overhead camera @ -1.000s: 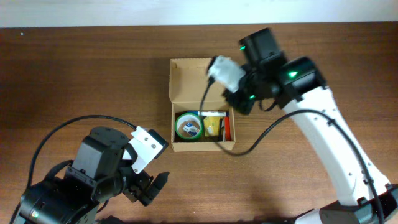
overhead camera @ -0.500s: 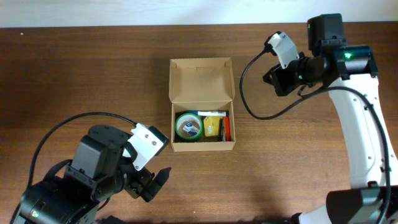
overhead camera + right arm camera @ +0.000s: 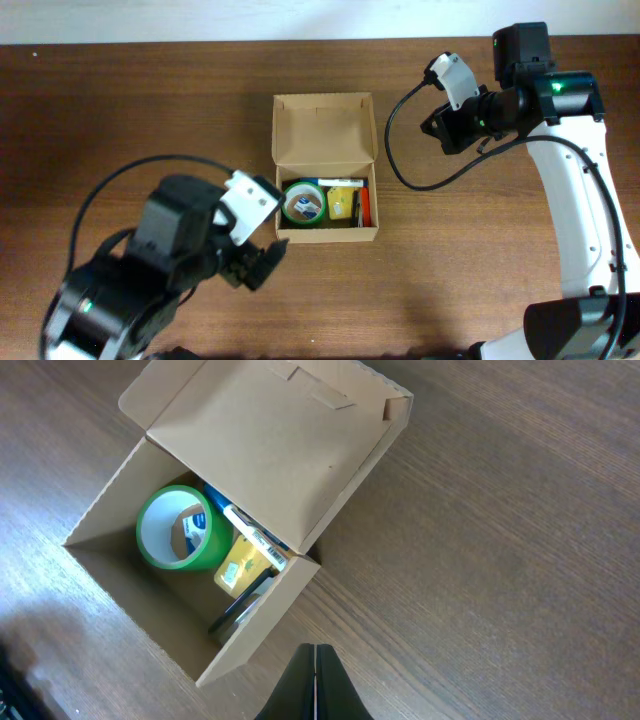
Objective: Pack container
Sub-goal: 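Raise the left arm from rest toward the box's left side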
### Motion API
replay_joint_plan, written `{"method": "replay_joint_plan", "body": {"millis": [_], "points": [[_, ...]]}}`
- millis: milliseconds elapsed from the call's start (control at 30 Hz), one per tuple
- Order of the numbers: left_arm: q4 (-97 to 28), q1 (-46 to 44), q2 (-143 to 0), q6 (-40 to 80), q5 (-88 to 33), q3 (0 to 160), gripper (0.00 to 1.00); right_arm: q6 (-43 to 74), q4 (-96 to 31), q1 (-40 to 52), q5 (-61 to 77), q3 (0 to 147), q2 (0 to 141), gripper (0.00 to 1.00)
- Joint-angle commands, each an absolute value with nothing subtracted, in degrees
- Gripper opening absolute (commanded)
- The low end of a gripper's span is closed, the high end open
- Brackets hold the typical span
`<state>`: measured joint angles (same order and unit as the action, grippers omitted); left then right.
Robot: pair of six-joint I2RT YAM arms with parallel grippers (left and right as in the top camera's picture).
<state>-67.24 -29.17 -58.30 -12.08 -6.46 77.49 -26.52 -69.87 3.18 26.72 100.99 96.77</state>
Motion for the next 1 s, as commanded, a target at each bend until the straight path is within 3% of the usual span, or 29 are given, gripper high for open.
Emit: {"method": "replay_joint_plan", "body": {"millis": [0,33,67,367,633,967], "points": [[-65.4,-29.0,-62.5,-13.0,-2.5,78.0,0.56,-26.1,-69.9,3.0,28.1,101.4,97.1,0.04],[-64.5,-28.9,-64.0,-12.9,-0.3,78.0,0.44,-26.1,-69.9,3.0,28.1,101.4,97.1,0.04],[-63.5,-28.9,-65.5,-12.9,1.8,78.0,0.39,-26.1,-69.9,3.0,28.1,101.4,97.1,0.04],[-50.6,-23.5,-76.3,-10.7,4.7,78.0,0.13,-26.1,-69.8,3.0,28.1,101.3,97.1,0.04],[-41.8,-13.8,-83.6,-9.7,-9.6,78.0,0.02,-26.0,-66.7,3.0,28.1,98.9,97.1,0.04],[-31.9,-7.8,-95.3,-2.5,-19.2,78.0,0.02,-19.6,-51.0,3.0,28.1,85.8,97.1,0.04]]}}
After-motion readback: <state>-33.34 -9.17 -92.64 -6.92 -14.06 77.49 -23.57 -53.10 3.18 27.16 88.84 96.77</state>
